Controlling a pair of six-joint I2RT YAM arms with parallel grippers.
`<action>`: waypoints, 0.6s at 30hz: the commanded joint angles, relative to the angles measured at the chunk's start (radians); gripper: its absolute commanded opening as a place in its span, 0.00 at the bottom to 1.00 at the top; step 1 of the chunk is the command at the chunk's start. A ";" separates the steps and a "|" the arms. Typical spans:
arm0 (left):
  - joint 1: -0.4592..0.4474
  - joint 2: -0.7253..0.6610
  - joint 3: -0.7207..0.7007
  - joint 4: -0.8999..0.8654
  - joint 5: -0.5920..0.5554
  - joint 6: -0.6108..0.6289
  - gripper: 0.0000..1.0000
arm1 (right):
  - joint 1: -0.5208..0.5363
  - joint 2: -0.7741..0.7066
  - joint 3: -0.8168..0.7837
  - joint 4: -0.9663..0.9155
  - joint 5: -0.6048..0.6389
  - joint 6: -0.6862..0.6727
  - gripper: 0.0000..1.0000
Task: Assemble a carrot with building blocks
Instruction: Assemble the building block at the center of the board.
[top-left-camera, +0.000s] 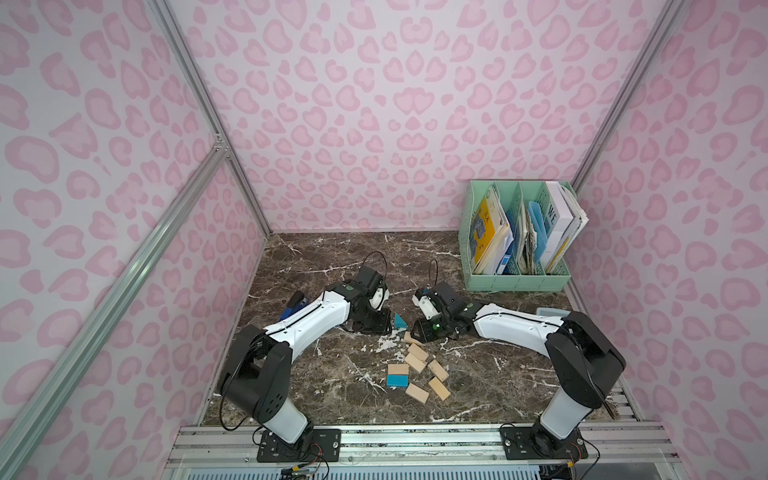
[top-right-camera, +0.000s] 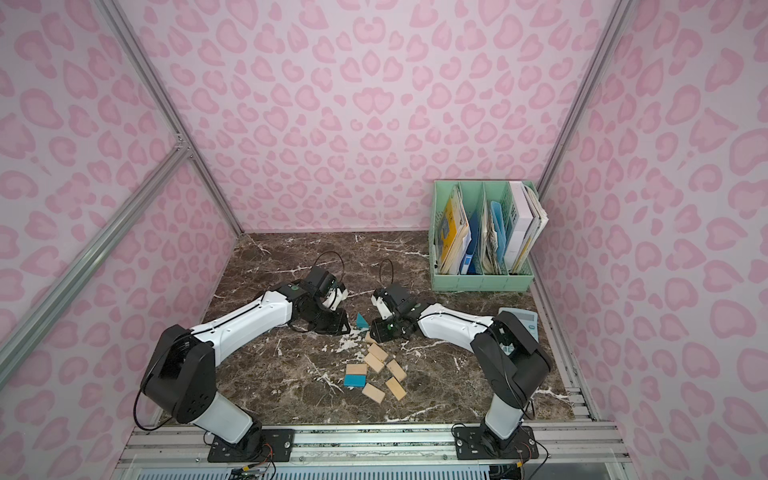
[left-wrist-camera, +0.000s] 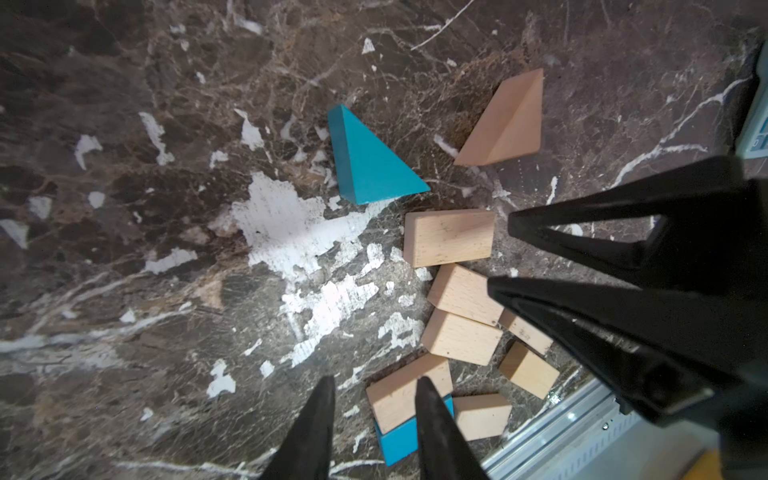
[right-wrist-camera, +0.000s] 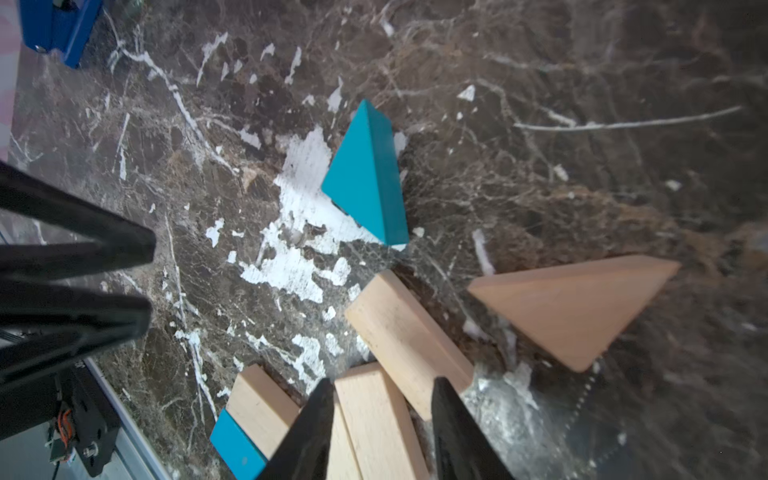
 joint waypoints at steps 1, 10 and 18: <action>0.004 0.010 0.012 -0.004 0.014 0.008 0.35 | 0.016 -0.018 -0.037 -0.041 0.013 0.028 0.44; 0.009 0.020 0.016 0.000 0.029 0.013 0.35 | 0.045 -0.004 -0.020 -0.073 0.097 0.051 0.52; 0.009 0.006 0.011 -0.014 0.027 0.022 0.35 | 0.079 0.087 0.064 -0.118 0.135 0.093 0.53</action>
